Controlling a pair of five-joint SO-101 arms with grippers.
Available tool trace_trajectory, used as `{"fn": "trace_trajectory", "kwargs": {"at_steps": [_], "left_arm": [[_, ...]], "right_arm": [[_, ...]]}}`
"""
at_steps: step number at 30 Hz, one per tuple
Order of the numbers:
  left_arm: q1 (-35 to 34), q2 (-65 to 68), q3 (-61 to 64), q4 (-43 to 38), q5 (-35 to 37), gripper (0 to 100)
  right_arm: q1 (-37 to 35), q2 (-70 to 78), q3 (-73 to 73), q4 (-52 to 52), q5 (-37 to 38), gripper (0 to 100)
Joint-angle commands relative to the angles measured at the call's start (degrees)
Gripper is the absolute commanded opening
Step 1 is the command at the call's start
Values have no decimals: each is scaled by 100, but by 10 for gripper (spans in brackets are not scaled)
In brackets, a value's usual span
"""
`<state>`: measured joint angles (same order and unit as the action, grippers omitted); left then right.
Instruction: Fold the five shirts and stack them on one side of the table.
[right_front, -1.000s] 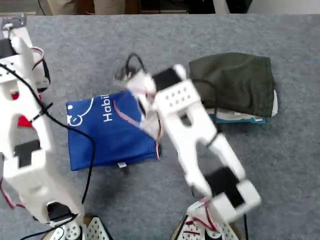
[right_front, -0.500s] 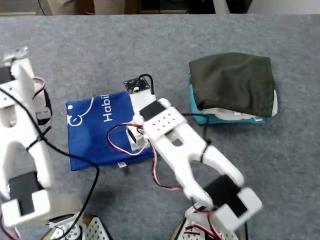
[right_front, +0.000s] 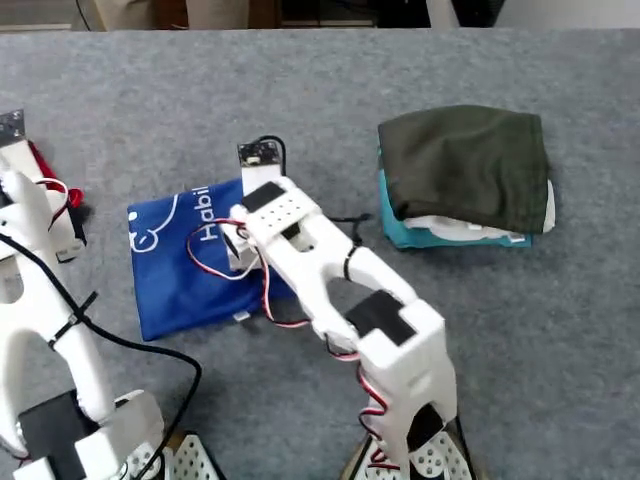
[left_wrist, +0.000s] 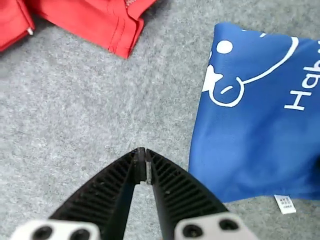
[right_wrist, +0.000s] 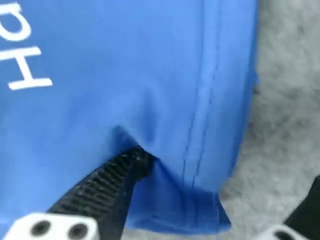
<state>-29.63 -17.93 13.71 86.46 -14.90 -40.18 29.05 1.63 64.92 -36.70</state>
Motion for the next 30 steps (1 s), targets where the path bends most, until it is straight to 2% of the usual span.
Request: {"fn": "trace_trajectory", "kwargs": {"at_steps": [1,5,8,10,23,30], "left_arm": [[-141,-215,-18,-44,-202,19],[-264,-215,-35,-44,-202,19],[-273,-215,-35,-44,-202,19],[-273,-215,-44,-35,-202,19],[-651,-215,-70,-18,-202,19],[-659,-224,-70,9,-202,19]], "right_arm": [[-48,541,-576,-70,-35,438],[-163,488,-884,229,62,244],[-198,435,-919,308,598,79],[-198,426,-884,387,923,8],[541,-145,-1657,1582,1090,1],[1059,-813,-2545,2356,1969,1]]}}
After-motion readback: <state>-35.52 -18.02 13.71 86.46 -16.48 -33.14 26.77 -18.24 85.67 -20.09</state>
